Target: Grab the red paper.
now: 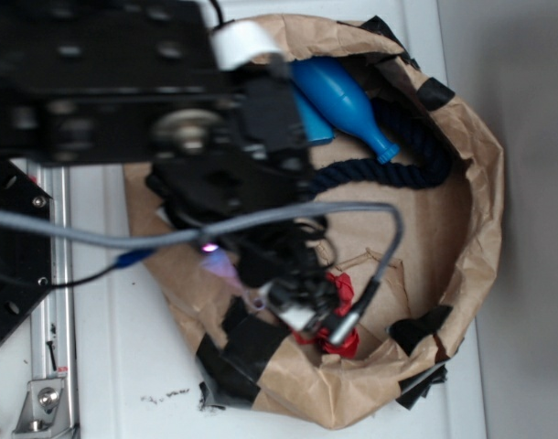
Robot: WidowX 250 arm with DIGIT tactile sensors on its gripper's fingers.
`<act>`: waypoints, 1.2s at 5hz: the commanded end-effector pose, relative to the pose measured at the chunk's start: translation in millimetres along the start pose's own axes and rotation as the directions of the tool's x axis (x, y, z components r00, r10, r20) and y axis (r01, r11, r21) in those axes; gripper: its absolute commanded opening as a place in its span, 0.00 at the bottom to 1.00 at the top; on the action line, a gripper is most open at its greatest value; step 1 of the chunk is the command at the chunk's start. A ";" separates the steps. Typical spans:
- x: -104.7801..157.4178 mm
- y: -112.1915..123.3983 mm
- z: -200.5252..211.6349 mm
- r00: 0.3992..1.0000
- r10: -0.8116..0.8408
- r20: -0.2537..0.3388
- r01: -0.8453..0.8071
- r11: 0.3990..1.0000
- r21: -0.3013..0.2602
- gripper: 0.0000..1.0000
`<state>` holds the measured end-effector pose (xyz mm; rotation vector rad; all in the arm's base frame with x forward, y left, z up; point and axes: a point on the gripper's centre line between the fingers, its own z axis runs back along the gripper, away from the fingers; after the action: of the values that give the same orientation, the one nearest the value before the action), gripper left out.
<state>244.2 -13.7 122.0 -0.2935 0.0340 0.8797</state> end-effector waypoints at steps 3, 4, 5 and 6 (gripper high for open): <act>11.3 -13.2 -70.6 0.986 0.121 -0.115 -0.117 0.992 0.042 1.00; -4.5 -16.7 -98.1 0.989 0.124 -0.080 -0.131 0.987 -0.097 1.00; -17.1 -23.9 -110.8 0.995 0.085 -0.056 -0.090 0.992 -0.091 0.65; -20.1 -26.8 -111.3 0.997 0.033 -0.064 -0.038 0.996 -0.075 0.00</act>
<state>266.8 -66.9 28.8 -0.3996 0.0552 0.9601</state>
